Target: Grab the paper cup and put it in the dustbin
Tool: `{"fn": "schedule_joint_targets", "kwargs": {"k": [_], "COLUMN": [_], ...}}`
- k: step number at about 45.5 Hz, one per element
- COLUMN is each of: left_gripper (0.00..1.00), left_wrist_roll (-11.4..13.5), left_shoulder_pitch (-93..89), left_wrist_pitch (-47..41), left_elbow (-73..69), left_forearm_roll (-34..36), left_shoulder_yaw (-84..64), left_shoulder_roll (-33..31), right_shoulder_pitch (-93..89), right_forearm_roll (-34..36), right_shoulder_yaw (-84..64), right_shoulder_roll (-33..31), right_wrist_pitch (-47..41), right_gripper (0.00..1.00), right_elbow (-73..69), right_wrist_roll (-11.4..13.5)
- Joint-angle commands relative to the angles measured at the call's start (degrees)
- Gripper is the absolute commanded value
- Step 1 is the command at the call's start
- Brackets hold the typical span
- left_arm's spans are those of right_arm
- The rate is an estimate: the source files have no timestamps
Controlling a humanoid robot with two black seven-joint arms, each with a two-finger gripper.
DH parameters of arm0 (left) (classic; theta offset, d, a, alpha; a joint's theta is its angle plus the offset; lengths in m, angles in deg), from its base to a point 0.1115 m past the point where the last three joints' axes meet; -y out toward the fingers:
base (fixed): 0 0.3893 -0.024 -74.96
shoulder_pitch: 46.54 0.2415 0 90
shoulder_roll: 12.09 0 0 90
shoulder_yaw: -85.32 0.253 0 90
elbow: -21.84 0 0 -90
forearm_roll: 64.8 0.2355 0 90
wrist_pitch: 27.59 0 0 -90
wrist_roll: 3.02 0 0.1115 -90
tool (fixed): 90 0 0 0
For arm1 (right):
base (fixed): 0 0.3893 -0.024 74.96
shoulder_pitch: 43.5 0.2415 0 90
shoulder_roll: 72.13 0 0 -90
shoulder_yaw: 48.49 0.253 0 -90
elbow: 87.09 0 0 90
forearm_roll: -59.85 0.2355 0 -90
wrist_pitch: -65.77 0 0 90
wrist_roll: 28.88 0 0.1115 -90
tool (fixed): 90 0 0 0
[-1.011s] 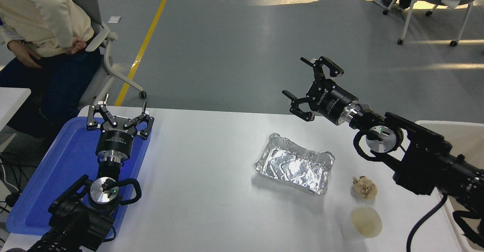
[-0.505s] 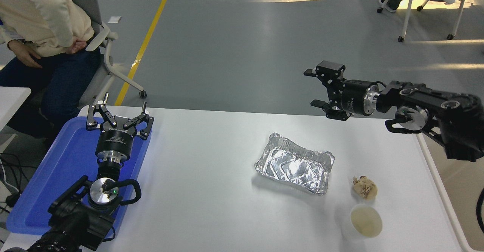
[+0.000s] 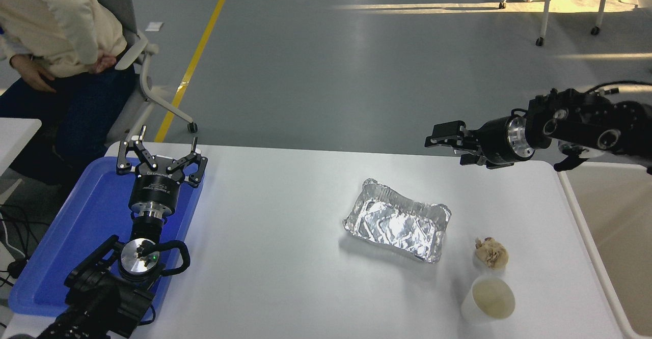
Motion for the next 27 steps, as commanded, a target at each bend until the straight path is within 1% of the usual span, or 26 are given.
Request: {"fn": "schedule_joint_targets", "kwargs": {"k": [1, 20, 27], "left_gripper": [1.00, 1.00, 1.00], "left_wrist_roll": [-0.1, -0.1, 0.0], "left_shoulder_pitch": [0.0, 0.0, 0.0], "left_wrist_pitch": [0.0, 0.0, 0.0], "left_elbow": [0.0, 0.0, 0.0], "left_forearm_roll": [0.0, 0.0, 0.0], "left_shoulder_yaw": [0.0, 0.0, 0.0], "left_shoulder_roll": [0.1, 0.1, 0.2], "right_shoulder_pitch": [10.3, 26.4, 31.8], "right_forearm_roll": [-5.3, -8.5, -8.5], "right_shoulder_yaw": [-12.6, -26.3, -29.3], "right_shoulder_roll": [-0.2, -0.2, -2.1], "right_wrist_pitch": [-0.1, -0.6, -1.0], "right_gripper": [1.00, 1.00, 1.00], "right_elbow": [-10.9, -30.1, -35.1], "right_wrist_roll": [-0.2, -0.3, -0.3]}}
